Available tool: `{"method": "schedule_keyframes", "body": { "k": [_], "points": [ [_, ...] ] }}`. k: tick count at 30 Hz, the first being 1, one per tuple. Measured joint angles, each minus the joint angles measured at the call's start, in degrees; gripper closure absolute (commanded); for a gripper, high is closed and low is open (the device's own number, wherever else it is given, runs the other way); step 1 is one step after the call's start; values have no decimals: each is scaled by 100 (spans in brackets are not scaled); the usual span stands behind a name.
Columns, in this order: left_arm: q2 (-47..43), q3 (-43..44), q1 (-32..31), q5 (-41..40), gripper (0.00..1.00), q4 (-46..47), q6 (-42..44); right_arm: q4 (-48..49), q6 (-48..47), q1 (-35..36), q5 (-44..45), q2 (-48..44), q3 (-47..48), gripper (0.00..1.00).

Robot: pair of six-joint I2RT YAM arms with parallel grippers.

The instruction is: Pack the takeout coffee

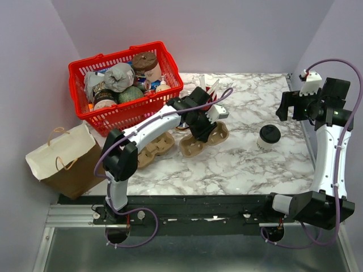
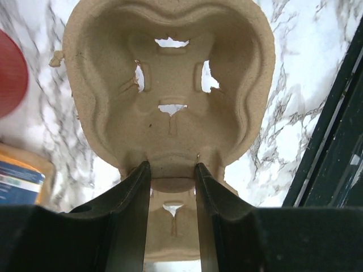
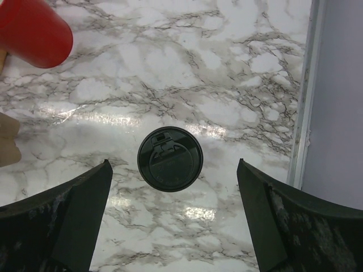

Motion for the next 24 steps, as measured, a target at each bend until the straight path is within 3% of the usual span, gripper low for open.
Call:
{"method": "schedule_keyframes", "body": {
  "k": [6, 11, 15, 17, 18, 24],
  "points": [
    [-660, -1762, 107, -326, 100, 155, -476, -2, 199, 0, -85, 116, 127, 0],
    [-1484, -3182, 588, -468, 100, 140, -1082, -2, 350, 0, -179, 289, 369, 0],
    [-1928, -3742, 835, -590, 99, 153, -1475, 0, 433, 0, -208, 345, 426, 0],
    [-2031, -3851, 837, -597, 81, 160, -1609, -2, 457, 0, -225, 378, 426, 0],
    [-2061, -3888, 837, -597, 66, 177, -1668, 0, 470, 0, -240, 398, 426, 0],
    [-2070, -3818, 837, -581, 43, 133, -1576, -7, 533, 0, -332, 518, 455, 0]
  ]
}}
